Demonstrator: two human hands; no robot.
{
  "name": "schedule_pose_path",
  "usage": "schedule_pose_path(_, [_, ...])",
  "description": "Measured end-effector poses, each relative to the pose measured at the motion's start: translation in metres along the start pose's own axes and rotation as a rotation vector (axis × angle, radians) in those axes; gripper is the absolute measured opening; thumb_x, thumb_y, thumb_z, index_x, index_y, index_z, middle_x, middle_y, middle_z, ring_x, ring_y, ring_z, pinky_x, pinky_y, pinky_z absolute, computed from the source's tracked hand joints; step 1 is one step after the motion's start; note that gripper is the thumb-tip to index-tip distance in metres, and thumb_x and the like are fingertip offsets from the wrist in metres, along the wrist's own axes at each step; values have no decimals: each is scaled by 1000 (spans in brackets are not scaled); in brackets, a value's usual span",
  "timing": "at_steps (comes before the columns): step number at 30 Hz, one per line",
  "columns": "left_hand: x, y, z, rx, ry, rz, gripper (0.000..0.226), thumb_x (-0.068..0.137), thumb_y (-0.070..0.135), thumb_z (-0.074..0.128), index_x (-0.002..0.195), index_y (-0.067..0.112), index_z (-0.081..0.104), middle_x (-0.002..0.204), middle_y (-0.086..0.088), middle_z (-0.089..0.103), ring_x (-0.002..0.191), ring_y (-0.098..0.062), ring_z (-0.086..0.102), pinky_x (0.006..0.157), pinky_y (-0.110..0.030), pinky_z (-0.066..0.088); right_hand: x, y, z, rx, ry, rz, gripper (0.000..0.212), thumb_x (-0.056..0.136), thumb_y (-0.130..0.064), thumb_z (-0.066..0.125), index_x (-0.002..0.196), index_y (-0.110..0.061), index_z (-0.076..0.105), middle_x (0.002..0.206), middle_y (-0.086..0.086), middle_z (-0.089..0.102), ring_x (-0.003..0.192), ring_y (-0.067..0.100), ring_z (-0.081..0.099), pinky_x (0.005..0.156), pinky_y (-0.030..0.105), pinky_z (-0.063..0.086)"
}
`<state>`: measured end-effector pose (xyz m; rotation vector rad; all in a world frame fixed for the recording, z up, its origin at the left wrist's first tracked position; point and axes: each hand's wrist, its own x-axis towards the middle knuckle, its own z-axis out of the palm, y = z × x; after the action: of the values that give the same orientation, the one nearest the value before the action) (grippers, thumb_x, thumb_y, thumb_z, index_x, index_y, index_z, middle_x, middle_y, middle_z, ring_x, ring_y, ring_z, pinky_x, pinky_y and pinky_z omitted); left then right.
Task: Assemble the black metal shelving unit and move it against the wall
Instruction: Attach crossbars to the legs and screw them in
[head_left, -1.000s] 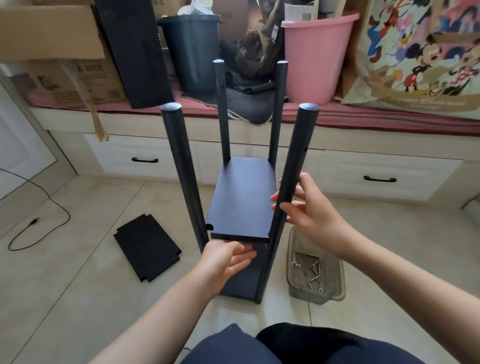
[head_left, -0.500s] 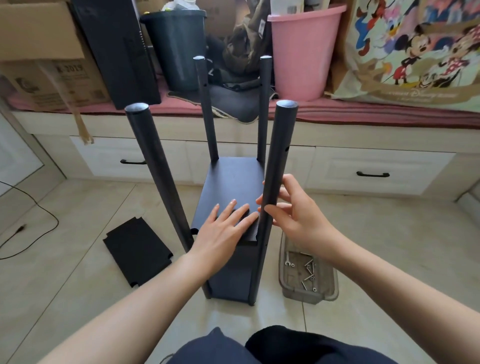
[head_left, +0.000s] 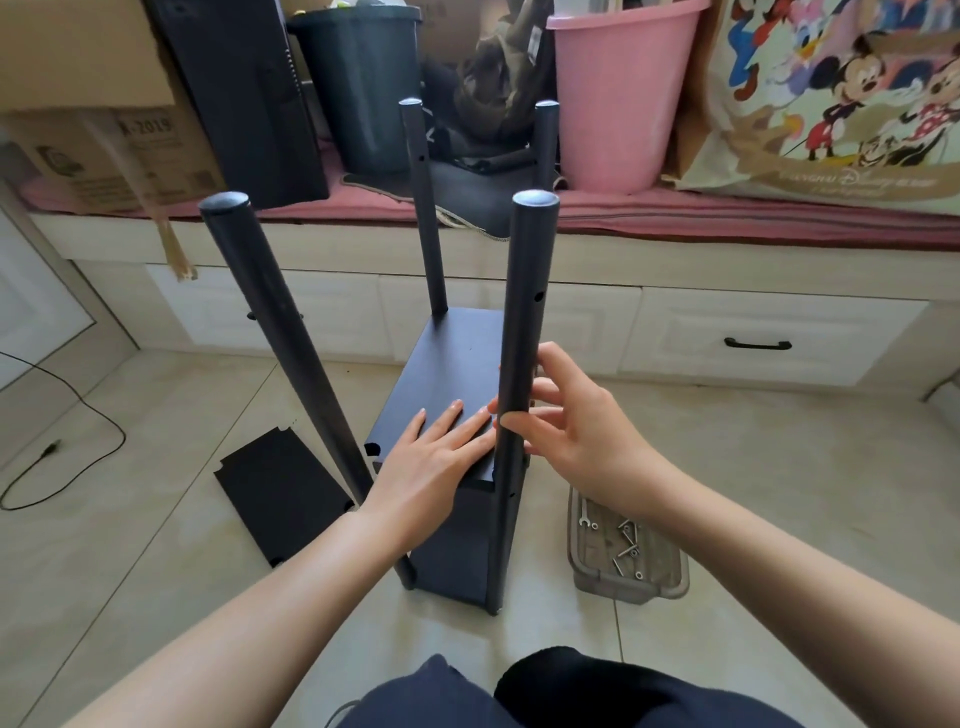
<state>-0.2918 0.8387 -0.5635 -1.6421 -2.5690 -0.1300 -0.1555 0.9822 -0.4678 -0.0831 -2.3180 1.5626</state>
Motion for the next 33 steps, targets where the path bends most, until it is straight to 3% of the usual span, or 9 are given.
schedule_pose_path(4, [-8,-1,3,58,-20,0,81,98,5,42,160,33,-3,169,9,-5,156,-24,-5,125,-45,2,6,-4,0,71,-50,55,33,93,-7,64,105,-37,53,103,8,69,86,27,73,82,55,57])
schedule_pose_path(9, [-9,-1,2,1,-67,-20,91,93,60,50,159,35,-7,168,12,-8,156,-23,-10,126,-50,0,10,-5,5,92,-38,55,34,93,-7,65,102,-39,53,103,9,69,85,26,73,82,53,58])
schedule_pose_path(12, [-11,6,4,7,-41,-74,96,86,79,39,160,35,-3,168,13,-4,156,-22,-8,125,-52,0,11,-2,7,72,-18,48,32,93,-10,66,106,-37,53,102,5,71,85,23,73,78,54,59])
schedule_pose_path(19, [-11,14,5,1,93,-112,82,88,74,36,156,27,34,162,6,32,153,-28,21,122,-55,20,14,14,3,129,60,94,16,85,-16,76,98,-21,68,96,2,75,88,19,74,76,40,62])
schedule_pose_path(22, [-11,13,7,-9,110,-109,81,88,73,37,156,29,32,161,7,34,152,-28,25,122,-55,22,13,23,-4,137,46,115,16,84,-23,77,99,-21,71,97,-1,76,93,15,73,76,31,60])
schedule_pose_path(27, [-11,14,6,7,108,-123,82,89,72,37,158,29,29,162,8,32,153,-26,23,122,-53,18,0,51,-25,74,74,184,10,92,-26,69,101,-22,72,96,-3,76,94,12,72,77,29,61])
schedule_pose_path(33, [-12,13,6,6,82,-131,82,90,73,37,159,29,25,165,10,24,156,-21,11,124,-47,8,-33,137,-34,-116,39,574,14,95,-21,63,108,-18,67,98,0,74,92,13,71,79,30,59])
